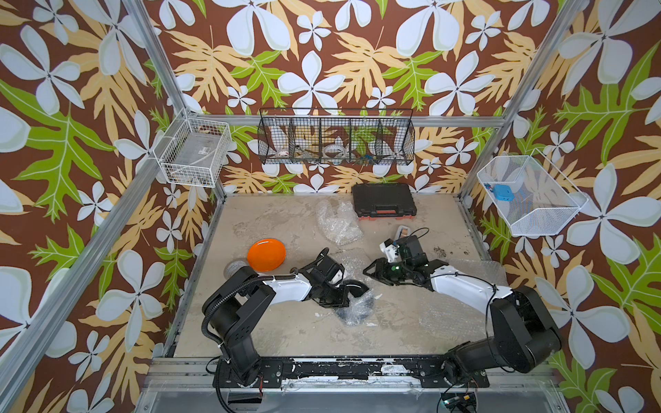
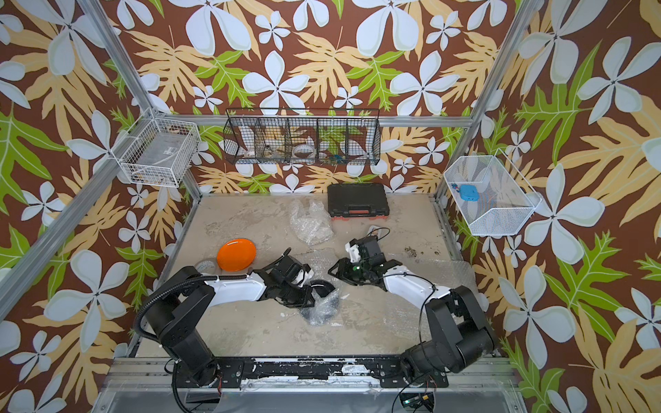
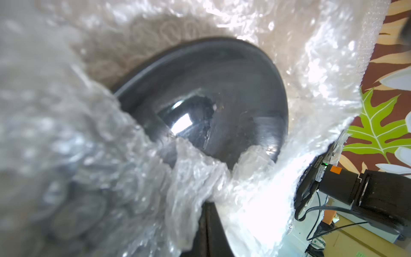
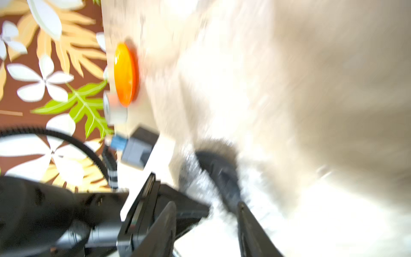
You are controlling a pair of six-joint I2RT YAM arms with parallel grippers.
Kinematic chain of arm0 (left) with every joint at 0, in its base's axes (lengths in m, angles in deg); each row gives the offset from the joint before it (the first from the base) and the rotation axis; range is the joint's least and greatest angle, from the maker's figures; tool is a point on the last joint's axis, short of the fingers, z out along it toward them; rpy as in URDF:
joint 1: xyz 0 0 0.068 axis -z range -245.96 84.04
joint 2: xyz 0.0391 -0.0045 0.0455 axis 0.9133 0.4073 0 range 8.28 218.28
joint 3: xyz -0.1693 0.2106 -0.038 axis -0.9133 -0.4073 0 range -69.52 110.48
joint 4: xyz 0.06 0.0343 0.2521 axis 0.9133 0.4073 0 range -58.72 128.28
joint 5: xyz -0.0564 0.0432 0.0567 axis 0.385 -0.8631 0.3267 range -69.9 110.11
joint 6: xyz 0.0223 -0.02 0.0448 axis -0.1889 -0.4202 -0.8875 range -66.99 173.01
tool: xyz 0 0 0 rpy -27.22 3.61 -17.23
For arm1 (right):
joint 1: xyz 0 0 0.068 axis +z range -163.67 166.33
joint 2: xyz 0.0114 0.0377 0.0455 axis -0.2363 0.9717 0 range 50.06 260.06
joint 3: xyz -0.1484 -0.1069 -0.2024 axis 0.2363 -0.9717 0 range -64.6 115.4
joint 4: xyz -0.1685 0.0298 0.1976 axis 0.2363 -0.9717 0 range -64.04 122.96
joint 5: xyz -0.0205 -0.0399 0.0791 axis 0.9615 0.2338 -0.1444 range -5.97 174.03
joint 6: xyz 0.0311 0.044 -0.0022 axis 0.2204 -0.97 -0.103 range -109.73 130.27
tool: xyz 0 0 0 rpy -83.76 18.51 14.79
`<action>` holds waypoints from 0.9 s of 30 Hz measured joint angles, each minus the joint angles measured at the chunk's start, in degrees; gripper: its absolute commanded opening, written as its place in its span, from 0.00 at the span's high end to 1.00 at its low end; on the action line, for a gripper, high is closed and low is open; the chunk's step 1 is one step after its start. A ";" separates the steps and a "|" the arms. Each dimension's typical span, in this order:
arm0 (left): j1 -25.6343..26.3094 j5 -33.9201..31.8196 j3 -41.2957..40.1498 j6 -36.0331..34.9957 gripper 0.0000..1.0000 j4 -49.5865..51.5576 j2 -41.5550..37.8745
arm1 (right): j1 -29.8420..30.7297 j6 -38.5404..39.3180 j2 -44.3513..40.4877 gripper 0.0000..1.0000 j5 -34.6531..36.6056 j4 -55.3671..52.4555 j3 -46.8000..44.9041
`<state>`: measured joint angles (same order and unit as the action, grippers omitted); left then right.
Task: Wrap dinner plates in bubble wrap
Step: Wrap the plate in the bubble wrap.
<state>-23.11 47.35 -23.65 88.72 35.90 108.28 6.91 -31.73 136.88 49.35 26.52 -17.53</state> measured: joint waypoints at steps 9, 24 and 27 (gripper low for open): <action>0.00 0.11 -0.17 -1.07 0.95 -0.37 0.00 | -4.92 10.99 22.53 0.45 -6.88 -2.73 20.98; 0.17 -1.38 -0.94 -1.11 0.95 -0.83 -1.18 | -2.67 18.29 32.89 0.49 -9.05 -9.70 29.68; 0.17 -1.66 -0.98 -1.18 0.95 -0.70 -1.33 | -2.32 18.40 32.02 0.72 -8.52 -9.79 28.26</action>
<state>-22.94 45.69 -24.63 87.54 35.20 106.95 4.60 -13.33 168.90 40.83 16.73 10.73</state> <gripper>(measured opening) 0.051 0.405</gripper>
